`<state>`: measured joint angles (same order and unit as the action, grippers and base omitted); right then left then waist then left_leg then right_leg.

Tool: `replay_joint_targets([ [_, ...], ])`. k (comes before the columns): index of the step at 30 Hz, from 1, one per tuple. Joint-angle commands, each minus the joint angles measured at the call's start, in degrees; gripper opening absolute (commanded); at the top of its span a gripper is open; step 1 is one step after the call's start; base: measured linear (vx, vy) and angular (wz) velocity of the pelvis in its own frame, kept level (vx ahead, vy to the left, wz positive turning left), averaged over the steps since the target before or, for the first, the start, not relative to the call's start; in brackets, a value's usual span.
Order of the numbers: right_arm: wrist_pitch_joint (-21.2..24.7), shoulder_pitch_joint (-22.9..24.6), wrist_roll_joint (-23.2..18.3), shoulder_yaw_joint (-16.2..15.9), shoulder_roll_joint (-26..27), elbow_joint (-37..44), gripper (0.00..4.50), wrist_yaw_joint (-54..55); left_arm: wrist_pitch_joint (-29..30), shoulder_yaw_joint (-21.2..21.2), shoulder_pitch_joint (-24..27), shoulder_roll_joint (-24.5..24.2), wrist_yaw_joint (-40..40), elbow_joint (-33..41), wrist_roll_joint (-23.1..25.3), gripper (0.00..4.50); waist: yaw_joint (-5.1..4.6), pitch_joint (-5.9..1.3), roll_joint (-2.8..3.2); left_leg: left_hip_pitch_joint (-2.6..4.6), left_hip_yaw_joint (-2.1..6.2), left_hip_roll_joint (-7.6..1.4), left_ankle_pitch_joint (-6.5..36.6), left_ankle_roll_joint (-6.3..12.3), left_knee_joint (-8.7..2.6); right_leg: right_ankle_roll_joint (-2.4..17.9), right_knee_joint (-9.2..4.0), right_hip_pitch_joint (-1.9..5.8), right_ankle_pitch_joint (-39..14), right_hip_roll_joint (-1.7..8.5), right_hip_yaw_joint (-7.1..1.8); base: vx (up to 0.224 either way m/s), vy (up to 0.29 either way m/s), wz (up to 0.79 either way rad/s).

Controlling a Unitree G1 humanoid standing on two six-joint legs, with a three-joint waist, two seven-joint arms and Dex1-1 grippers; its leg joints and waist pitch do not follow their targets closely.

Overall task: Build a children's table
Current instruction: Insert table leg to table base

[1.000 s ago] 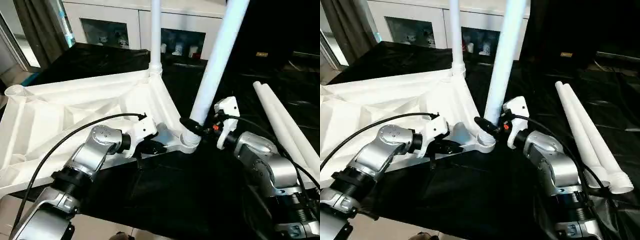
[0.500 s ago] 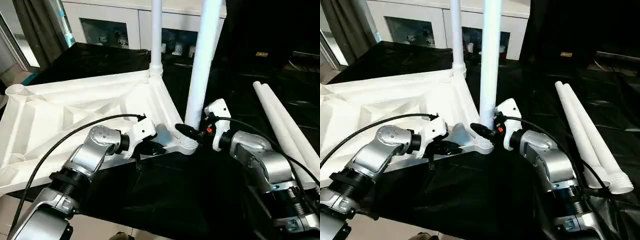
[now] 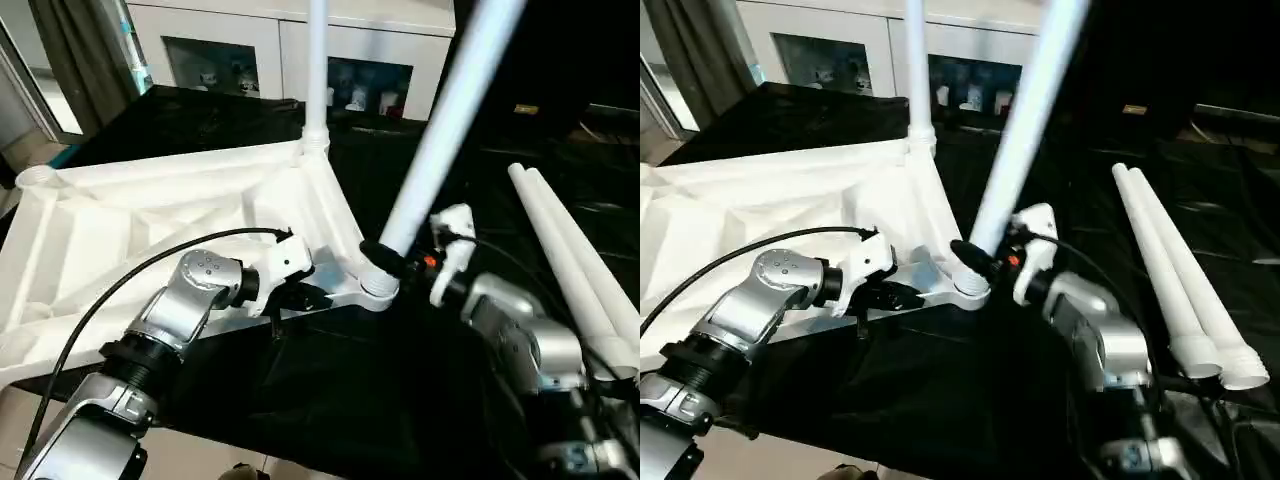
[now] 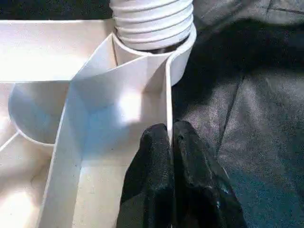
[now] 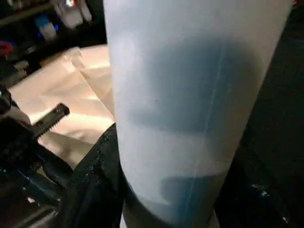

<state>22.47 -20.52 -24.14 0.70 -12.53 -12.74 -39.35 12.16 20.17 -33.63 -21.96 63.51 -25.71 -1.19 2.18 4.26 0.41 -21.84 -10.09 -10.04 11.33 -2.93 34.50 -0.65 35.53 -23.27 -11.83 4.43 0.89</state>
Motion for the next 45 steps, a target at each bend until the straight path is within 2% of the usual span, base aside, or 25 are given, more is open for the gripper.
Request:
replay_joint_targets([
  [1, -1.0, 2.8, -0.1, 0.5, 0.7, -1.6, 1.93, -0.5, -0.1, 0.7, -0.2, -0.4, -0.2, -1.5, 1.2, 0.0, 0.0, -3.46, 0.4, 1.11, 0.39, -2.66, 8.5, 2.09, -4.54, 17.2, -3.81, 2.67, -0.5, 3.05, -1.75, 0.0, 0.0, 0.0],
  [3, -2.0, 3.7, -0.1, 0.7, 1.3, -2.0, 1.93, -0.6, -0.2, 0.6, -0.3, -0.4, -0.1, -1.7, 1.2, 0.0, -0.02, -3.5, 0.3, 1.08, 0.45, -2.66, 8.5, 1.92, -4.61, 17.2, -3.73, 2.79, -0.2, 3.02, -1.73, 0.0, 0.0, 0.0],
  [4, -4.2, 5.6, -0.1, 1.1, 2.4, -2.5, 1.93, -0.9, -0.4, 0.6, -0.6, -0.3, -0.2, -2.1, 1.3, 0.0, -0.03, -3.48, 0.27, 0.99, 0.47, -2.64, 8.4, 1.95, -4.62, 17.2, -3.72, 2.83, -0.1, 3.05, -1.73, 0.0, 0.0, 0.0],
  [9, -9.5, 8.9, 1.0, 0.5, 2.9, -1.9, 1.93, -2.1, -0.8, 0.5, -1.2, -0.1, -0.4, -3.0, 1.6, 0.0, 0.02, -3.43, 0.35, 1.0, 0.51, -2.66, 8.8, 2.39, -4.78, 16.9, -3.93, 2.85, -0.8, 3.09, -1.67, 0.0, 0.0, 0.0],
  [10, -10.1, 9.2, 1.3, 0.2, 2.7, -1.7, 1.93, -2.2, -0.8, 0.5, -1.3, -0.1, -0.4, -3.0, 1.6, 0.0, 0.2, -3.4, 1.35, 1.1, 0.65, -2.69, 9.3, 2.06, -4.82, 16.9, -3.9, 2.74, -1.2, 3.2, -1.66, 0.0, 0.0, 0.0],
  [11, -11.7, 9.9, 2.9, -1.1, 1.8, -1.1, 1.93, -2.5, -0.9, 0.5, -1.4, -0.2, -0.2, -3.2, 1.7, 0.0, 0.08, -3.35, 0.63, 1.11, 0.55, -2.69, 10.6, 1.64, -4.92, 16.5, -4.22, 2.81, -2.3, 3.06, -1.68, 0.0, 0.0, 0.0],
  [14, -12.7, 10.1, 4.9, -2.6, 0.7, -0.4, 1.93, -3.1, -1.2, 0.5, -1.6, -0.3, -0.1, -3.5, 1.8, 0.0, 0.08, -3.3, 0.71, 1.05, 0.53, -2.61, 10.9, 1.8, -4.94, 16.2, -4.34, 2.77, -3.6, 3.07, -1.74, 0.0, 0.0, 0.0],
  [15, -12.8, 9.9, 6.2, -3.7, -0.1, 0.1, 1.93, -3.6, -1.3, 0.7, -1.6, -0.4, 0.0, -3.6, 1.9, 0.0, 0.14, -3.15, 1.16, 1.04, 0.63, -2.63, 11.4, 1.67, -5.06, 16.0, -4.41, 2.69, -4.6, 3.15, -1.77, 0.0, 0.0, 0.0],
  [16, -12.8, 9.5, 7.0, -4.5, -0.8, 0.4, 1.93, -3.8, -1.4, 0.7, -1.7, -0.4, 0.2, -3.6, 1.9, 0.0, 0.07, -3.16, 0.81, 1.04, 0.61, -2.65, 11.6, 1.53, -5.08, 15.6, -4.49, 2.77, -5.0, 2.99, -1.73, 0.0, 0.0, 0.0],
  [19, -12.4, 8.6, 8.3, -5.6, -1.7, 0.5, 1.93, -3.9, -1.4, 0.8, -1.7, -0.4, 0.4, -3.5, 1.9, 0.0, 0.09, -3.12, 0.99, 1.03, 0.6, -2.63, 10.8, 1.76, -5.07, 15.6, -4.44, 2.72, -4.3, 3.03, -1.78, 0.0, 0.0, 0.0],
  [20, -12.3, 7.7, 8.7, -6.3, -2.1, 0.6, 1.93, -4.1, -1.5, 0.9, -1.7, -0.4, 0.6, -3.5, 1.9, 0.0, 0.0, -3.14, 0.67, 0.99, 0.59, -2.63, 11.0, 1.79, -5.09, 15.4, -4.5, 2.81, -4.7, 3.01, -1.75, 0.0, 0.0, 0.0],
  [21, -12.3, 7.7, 8.7, -6.3, -2.1, 0.6, 1.93, -4.1, -1.5, 0.9, -1.7, -0.4, 0.6, -3.5, 1.9, 0.0, -0.04, -3.09, 0.82, 0.98, 0.64, -2.64, 11.4, 1.75, -5.16, 15.4, -4.51, 2.74, -5.4, 3.03, -1.76, 0.0, 0.0, 0.0],
  [23, -11.5, 5.4, 9.5, -7.8, -2.9, -0.1, 1.93, -4.9, -1.8, 1.1, -1.6, -0.4, 0.8, -3.5, 2.1, 0.0, -0.22, -3.03, 0.7, 0.94, 0.68, -2.61, 12.2, 1.51, -5.26, 15.2, -4.65, 2.77, -7.1, 3.06, -1.75, 0.0, 0.0, 0.0],
  [24, -11.2, 4.6, 10.0, -8.5, -3.3, -0.4, 1.93, -5.5, -1.8, 1.2, -1.4, -0.4, 0.9, -3.4, 2.1, 0.0, -0.41, -2.97, 0.38, 0.99, 0.62, -2.66, 12.8, 1.43, -5.25, 15.0, -4.8, 2.63, -8.3, 3.06, -1.81, 0.0, 0.0, 0.0],
  [26, -10.9, 4.0, 10.2, -9.0, -3.6, -0.6, 1.93, -6.0, -1.8, 1.2, -1.4, -0.4, 0.9, -3.3, 2.1, 0.0, -0.38, -2.96, 0.58, 1.05, 0.66, -2.69, 13.0, 1.46, -5.29, 15.0, -4.81, 2.59, -8.9, 3.13, -1.86, 0.0, 0.0, 0.0],
  [27, -10.3, 3.7, 10.4, -9.6, -4.0, -0.7, 1.93, -6.9, -1.9, 1.3, -1.3, -0.4, 0.9, -3.2, 2.1, 0.0, -0.49, -2.9, 0.16, 0.94, 0.64, -2.69, 13.1, 1.49, -5.31, 14.7, -4.91, 2.62, -9.4, 3.11, -1.87, 0.0, 0.0, 0.0],
  [28, -10.1, 3.5, 10.5, -9.9, -4.2, -0.8, 1.93, -7.3, -1.9, 1.3, -1.3, -0.4, 0.9, -3.2, 2.1, 0.0, -0.43, -2.91, 0.3, 0.95, 0.67, -2.68, 13.0, 1.49, -5.3, 14.6, -4.86, 2.62, -9.6, 3.17, -1.88, 0.0, 0.0, 0.0],
  [32, -9.5, 2.1, 12.0, -12.0, -5.5, -3.1, 1.93, -10.1, -1.9, 1.5, -0.9, -0.5, 1.1, -2.7, 2.1, 0.0, -0.47, -2.91, 0.01, 0.96, 0.63, -2.73, 12.4, 1.86, -5.26, 14.5, -4.89, 2.5, -10.1, 3.18, -1.89, 0.0, 0.0, 0.0],
  [39, -10.2, 0.6, 13.1, -14.0, -5.9, -7.3, 1.93, -13.5, -2.2, 2.3, -0.3, -1.3, 3.8, -1.7, 1.7, 0.0, -0.63, -2.65, -0.15, 1.13, 0.65, -2.86, 13.7, 1.29, -5.55, 14.4, -5.06, 2.21, -10.5, 3.15, -1.97, 0.0, 0.0, 0.0],
  [45, -12.0, -0.7, 13.1, -14.5, -6.1, -10.9, 1.93, -17.6, -3.9, 3.3, -0.8, -1.8, 6.1, -1.9, 2.2, 0.0, -0.82, -2.32, -0.38, 1.07, 0.62, -2.85, 14.3, 1.73, -5.73, 14.7, -5.16, 2.2, -9.8, 3.11, -2.0, 0.0, 0.0, 0.0],
])
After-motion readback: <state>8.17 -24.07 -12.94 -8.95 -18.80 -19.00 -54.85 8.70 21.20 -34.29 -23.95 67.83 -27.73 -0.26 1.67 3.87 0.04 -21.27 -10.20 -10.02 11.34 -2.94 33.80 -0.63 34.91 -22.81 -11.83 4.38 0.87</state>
